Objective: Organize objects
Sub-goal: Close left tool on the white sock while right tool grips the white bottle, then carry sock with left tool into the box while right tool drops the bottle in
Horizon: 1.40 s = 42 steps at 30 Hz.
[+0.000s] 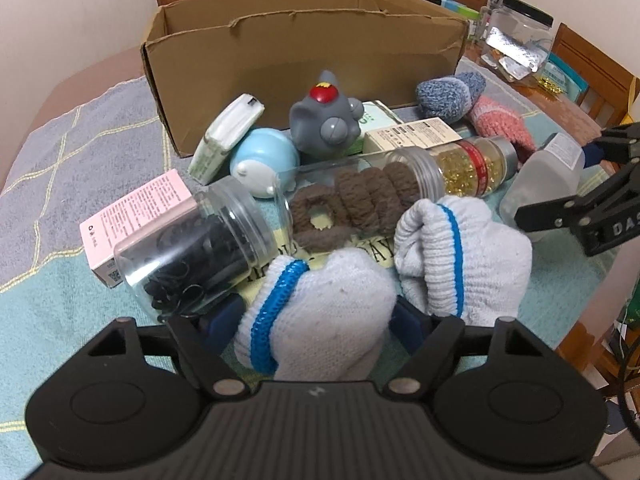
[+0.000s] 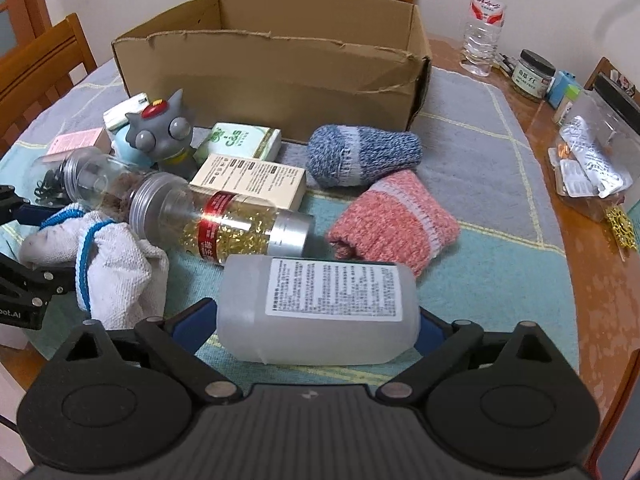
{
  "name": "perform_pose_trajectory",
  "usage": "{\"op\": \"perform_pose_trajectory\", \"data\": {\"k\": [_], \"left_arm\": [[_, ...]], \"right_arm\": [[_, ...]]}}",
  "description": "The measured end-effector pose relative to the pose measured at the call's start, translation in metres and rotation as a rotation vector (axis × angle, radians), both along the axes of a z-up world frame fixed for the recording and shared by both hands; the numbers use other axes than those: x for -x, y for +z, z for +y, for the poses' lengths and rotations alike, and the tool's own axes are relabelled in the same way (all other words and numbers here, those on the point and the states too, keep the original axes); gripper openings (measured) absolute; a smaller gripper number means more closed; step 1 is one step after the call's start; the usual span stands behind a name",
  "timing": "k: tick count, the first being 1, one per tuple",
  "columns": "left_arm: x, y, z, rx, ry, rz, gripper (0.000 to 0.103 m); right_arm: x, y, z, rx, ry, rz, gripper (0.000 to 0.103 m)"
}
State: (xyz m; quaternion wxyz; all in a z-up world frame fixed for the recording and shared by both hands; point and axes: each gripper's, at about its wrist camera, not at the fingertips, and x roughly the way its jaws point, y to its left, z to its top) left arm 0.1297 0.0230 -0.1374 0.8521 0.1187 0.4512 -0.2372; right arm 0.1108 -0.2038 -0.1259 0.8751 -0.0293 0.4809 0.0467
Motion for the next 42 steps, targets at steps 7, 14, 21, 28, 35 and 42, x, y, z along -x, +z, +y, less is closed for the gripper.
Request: {"op": "perform_pose_trajectory", "data": {"k": [7, 14, 21, 28, 35, 42], "left_arm": [[-0.001, 0.003, 0.001, 0.001, -0.002, 0.017, 0.071], [-0.002, 0.014, 0.003, -0.009, -0.037, 0.021, 0.068], [-0.006, 0.04, 0.009, -0.025, -0.062, 0.039, 0.068], [-0.026, 0.084, 0.01, -0.041, -0.058, 0.021, 0.068], [-0.076, 0.133, 0.0, 0.0, -0.026, -0.064, 0.068], [-0.143, 0.162, -0.027, 0.031, 0.014, -0.171, 0.068]], "right_arm": [[-0.004, -0.001, 0.0, 0.023, -0.025, 0.02, 0.087], [-0.01, 0.004, -0.005, -0.002, -0.033, 0.057, 0.087], [-0.012, 0.017, -0.005, 0.021, 0.01, 0.102, 0.087], [-0.013, 0.036, -0.002, 0.044, 0.092, 0.157, 0.087], [-0.032, 0.074, -0.001, 0.015, 0.139, 0.151, 0.087], [-0.087, 0.129, -0.006, -0.012, 0.116, 0.013, 0.087]]}}
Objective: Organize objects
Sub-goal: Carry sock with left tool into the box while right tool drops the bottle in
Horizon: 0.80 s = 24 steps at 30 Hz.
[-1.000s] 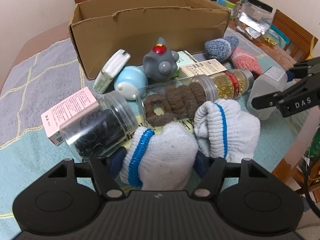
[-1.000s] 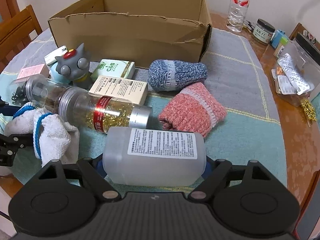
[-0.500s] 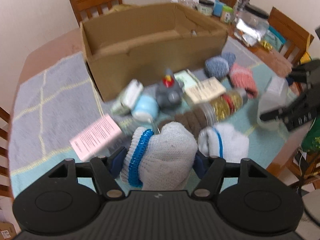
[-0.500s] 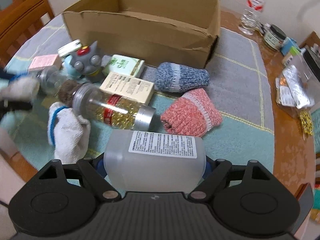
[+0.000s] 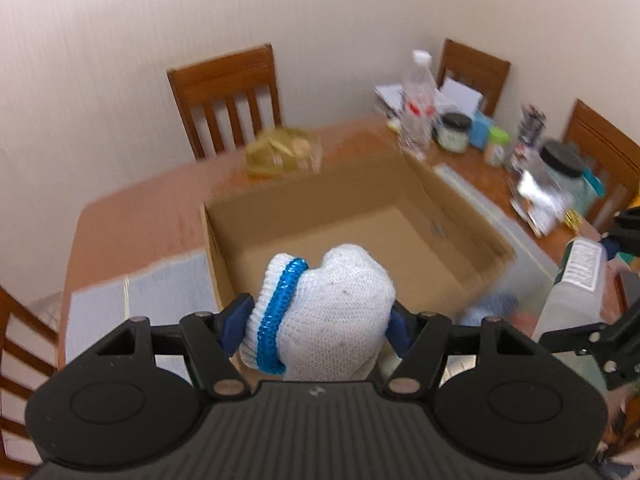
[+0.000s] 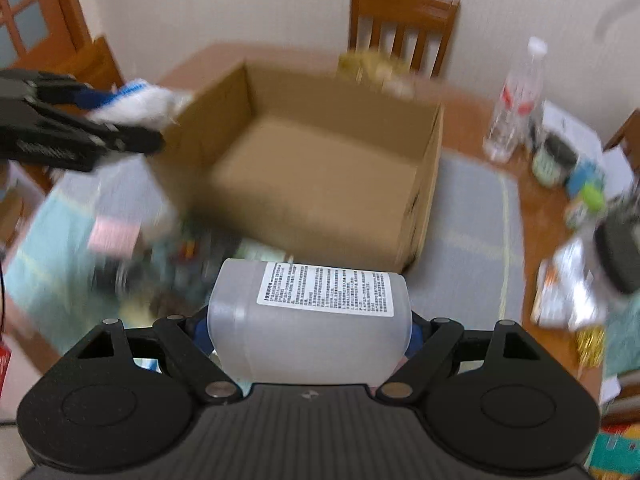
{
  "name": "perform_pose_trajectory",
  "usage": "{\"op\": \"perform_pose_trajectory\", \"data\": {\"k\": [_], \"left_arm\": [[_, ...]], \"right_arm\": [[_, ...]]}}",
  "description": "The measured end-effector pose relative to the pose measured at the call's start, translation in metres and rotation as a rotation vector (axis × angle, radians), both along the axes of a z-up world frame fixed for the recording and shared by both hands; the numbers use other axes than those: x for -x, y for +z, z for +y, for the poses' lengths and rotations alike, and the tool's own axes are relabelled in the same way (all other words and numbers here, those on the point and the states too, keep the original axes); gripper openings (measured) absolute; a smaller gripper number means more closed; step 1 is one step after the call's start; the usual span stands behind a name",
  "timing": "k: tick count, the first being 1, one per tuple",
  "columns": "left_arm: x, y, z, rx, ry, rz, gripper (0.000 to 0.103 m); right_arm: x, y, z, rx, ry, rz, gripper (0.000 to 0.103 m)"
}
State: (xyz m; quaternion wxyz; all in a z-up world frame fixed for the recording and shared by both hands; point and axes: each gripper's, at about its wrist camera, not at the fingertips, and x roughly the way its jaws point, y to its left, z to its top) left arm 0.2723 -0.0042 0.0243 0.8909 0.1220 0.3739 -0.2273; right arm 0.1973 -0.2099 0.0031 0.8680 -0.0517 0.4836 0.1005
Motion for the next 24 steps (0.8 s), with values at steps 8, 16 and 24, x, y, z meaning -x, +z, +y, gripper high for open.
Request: {"op": "perform_pose_trajectory", "data": {"k": [8, 16, 24], "left_arm": [[-0.052, -0.014, -0.014, 0.004, 0.08, 0.032, 0.069], [-0.06, -0.024, -0.009, -0.016, 0.163, 0.023, 0.097], [-0.056, -0.022, -0.001, -0.013, 0.191, 0.041, 0.099]], "right_arm": [[-0.075, 0.027, -0.005, -0.037, -0.033, -0.111, 0.087], [-0.108, 0.001, -0.002, -0.021, -0.016, -0.04, 0.087], [-0.118, -0.012, 0.005, 0.028, 0.02, -0.024, 0.097]]}}
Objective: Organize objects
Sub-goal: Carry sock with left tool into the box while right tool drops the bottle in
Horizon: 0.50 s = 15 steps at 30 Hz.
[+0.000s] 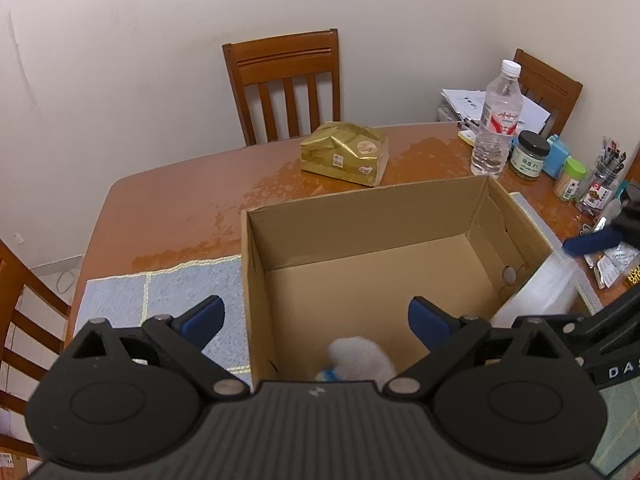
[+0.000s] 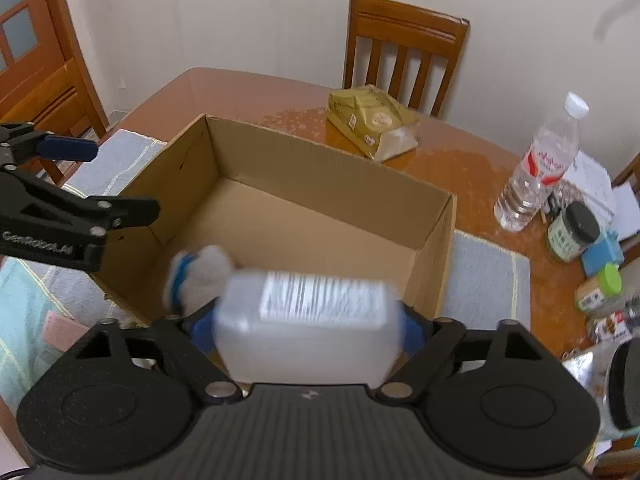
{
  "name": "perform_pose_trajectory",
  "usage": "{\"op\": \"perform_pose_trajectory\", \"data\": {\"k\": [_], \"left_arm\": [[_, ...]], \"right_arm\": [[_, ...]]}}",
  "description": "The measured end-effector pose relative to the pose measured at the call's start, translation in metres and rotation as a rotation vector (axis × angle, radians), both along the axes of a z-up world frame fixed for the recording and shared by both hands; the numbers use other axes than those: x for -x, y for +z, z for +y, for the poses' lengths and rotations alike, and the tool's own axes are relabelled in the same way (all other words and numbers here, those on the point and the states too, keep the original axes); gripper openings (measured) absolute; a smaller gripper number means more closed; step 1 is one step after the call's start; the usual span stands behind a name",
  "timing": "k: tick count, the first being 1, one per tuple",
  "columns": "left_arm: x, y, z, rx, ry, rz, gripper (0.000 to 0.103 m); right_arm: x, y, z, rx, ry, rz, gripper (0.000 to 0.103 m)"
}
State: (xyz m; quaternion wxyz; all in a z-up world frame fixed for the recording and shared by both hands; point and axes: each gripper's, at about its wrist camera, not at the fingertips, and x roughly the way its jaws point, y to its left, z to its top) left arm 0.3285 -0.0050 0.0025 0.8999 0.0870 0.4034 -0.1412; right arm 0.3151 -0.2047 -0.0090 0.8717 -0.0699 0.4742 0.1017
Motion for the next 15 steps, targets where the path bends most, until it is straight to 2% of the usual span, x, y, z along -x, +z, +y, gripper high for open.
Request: {"op": "perform_pose_trajectory", "data": {"k": [1, 2, 15], "left_arm": [[0.001, 0.001, 0.0, 0.0, 0.002, -0.001, 0.099], [0.002, 0.001, 0.001, -0.001, 0.005, -0.002, 0.099], [0.03, 0.017, 0.016, 0.001, 0.047, -0.024, 0.101]], "right_arm": [[0.0, 0.002, 0.0, 0.008, 0.002, -0.017, 0.102], [0.0, 0.005, 0.001, 0.01, 0.005, -0.032, 0.103], [0.021, 0.025, 0.009, 0.036, 0.023, -0.086, 0.103]]}}
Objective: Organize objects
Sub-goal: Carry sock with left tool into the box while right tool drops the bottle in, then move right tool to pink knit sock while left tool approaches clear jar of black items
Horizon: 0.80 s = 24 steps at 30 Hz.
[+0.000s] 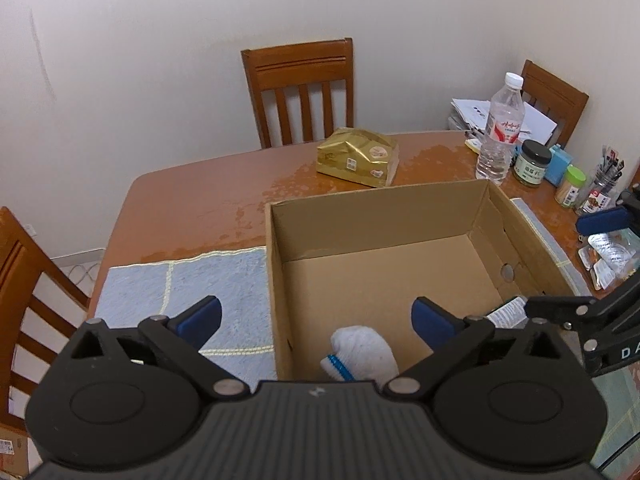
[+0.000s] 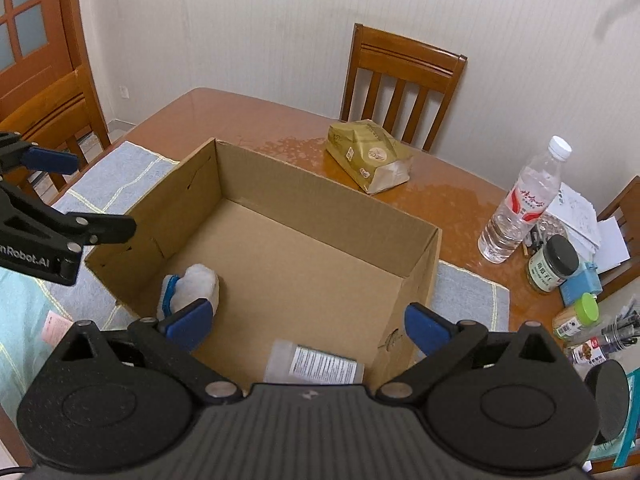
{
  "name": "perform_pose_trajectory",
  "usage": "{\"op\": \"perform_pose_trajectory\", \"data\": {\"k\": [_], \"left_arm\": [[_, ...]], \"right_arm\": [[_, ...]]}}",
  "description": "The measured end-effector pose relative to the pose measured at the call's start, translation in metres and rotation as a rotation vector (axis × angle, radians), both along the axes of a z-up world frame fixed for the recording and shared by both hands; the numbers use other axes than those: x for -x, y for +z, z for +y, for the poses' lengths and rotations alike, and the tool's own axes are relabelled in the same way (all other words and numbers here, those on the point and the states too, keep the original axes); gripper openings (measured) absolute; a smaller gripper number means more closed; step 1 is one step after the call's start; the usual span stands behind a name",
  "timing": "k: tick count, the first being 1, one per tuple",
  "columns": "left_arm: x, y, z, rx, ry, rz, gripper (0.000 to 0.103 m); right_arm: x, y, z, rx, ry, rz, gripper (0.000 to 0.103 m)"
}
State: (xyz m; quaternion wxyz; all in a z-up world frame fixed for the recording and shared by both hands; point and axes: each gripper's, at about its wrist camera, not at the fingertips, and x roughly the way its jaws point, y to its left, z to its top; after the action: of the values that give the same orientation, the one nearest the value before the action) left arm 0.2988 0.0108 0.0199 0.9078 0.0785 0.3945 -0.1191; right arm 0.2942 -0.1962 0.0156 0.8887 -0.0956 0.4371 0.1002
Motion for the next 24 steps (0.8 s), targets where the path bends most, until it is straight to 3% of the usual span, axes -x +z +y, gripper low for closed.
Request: {"op": "perform_pose_trajectory", "data": {"k": [7, 13, 24], "left_arm": [[0.043, -0.019, 0.01, -0.052, 0.064, -0.039, 0.102], [0.086, -0.044, 0.02, -0.073, 0.104, -0.018, 0.102], [0.119, -0.075, 0.023, -0.013, 0.235, 0.096, 0.102]], "right_arm": [[0.045, -0.012, -0.007, -0.021, -0.004, -0.058, 0.103], [0.092, -0.038, -0.02, 0.003, -0.007, -0.064, 0.103], [0.136, -0.106, -0.056, 0.006, -0.035, 0.054, 0.103]]}}
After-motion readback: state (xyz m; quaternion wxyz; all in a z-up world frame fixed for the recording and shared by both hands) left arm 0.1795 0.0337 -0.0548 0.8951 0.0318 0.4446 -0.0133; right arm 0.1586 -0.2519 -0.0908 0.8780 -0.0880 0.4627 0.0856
